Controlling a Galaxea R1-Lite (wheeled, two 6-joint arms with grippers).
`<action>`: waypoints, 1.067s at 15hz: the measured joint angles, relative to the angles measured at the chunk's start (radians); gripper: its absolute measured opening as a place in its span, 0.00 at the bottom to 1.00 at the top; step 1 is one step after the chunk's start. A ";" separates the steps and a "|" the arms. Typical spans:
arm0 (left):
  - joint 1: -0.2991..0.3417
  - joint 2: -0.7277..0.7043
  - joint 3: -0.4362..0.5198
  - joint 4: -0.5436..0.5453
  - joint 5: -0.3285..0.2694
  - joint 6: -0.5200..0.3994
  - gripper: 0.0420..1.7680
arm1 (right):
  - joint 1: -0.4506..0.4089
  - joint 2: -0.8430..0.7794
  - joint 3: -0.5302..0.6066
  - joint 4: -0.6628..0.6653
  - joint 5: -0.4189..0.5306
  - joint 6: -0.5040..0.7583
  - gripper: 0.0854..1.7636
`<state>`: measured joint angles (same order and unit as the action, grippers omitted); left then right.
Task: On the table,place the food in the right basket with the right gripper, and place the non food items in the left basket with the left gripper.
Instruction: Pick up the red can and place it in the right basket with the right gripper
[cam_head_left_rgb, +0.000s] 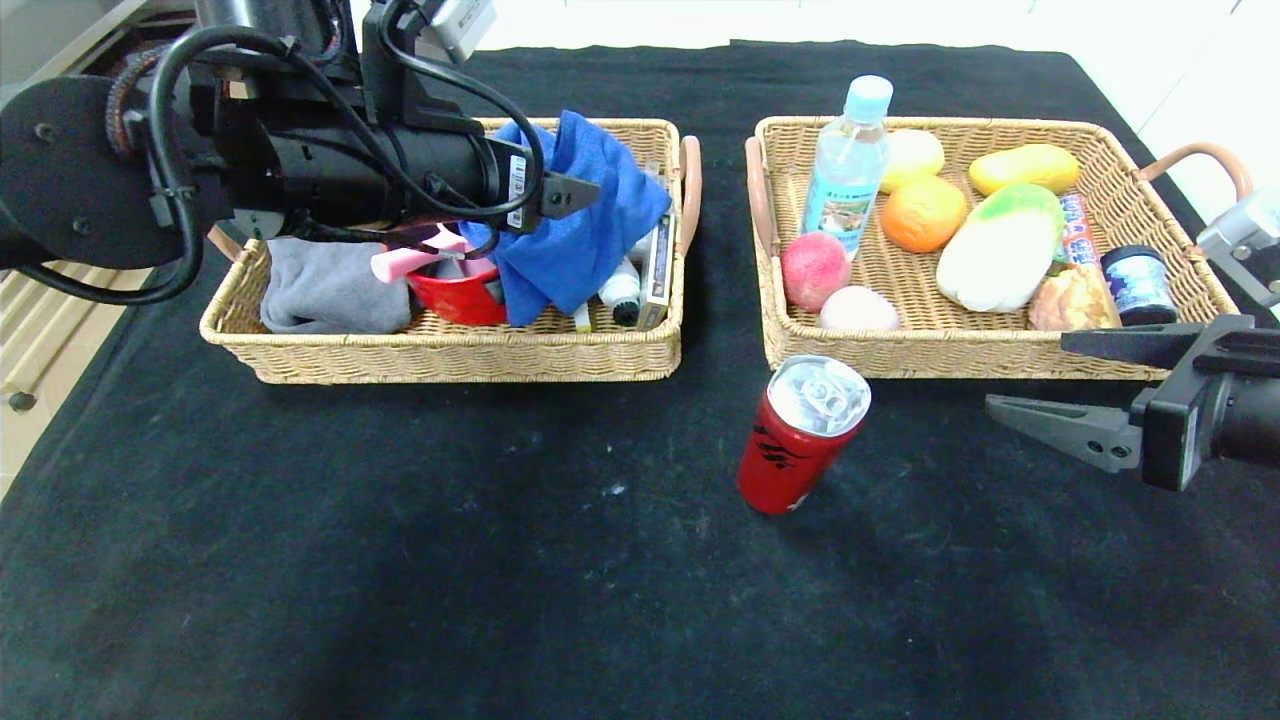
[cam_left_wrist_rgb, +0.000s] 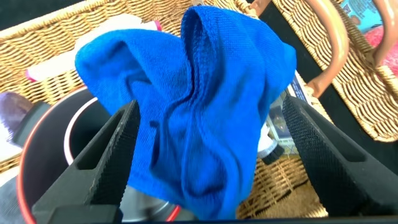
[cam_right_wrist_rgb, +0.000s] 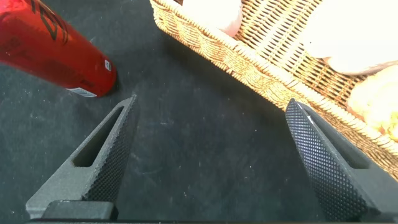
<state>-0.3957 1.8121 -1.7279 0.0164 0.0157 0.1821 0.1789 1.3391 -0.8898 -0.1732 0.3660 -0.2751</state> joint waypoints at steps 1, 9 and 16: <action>-0.001 -0.017 0.016 0.006 0.001 0.003 0.94 | 0.000 0.000 0.000 -0.001 0.000 0.000 0.97; -0.044 -0.231 0.239 0.017 0.004 0.013 0.96 | 0.000 0.001 0.000 0.000 -0.003 0.001 0.97; -0.064 -0.457 0.569 0.007 -0.048 0.035 0.96 | 0.001 0.011 -0.003 -0.004 -0.003 0.011 0.97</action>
<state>-0.4594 1.3551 -1.1589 0.0230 -0.0321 0.2168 0.1804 1.3498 -0.8928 -0.1774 0.3626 -0.2645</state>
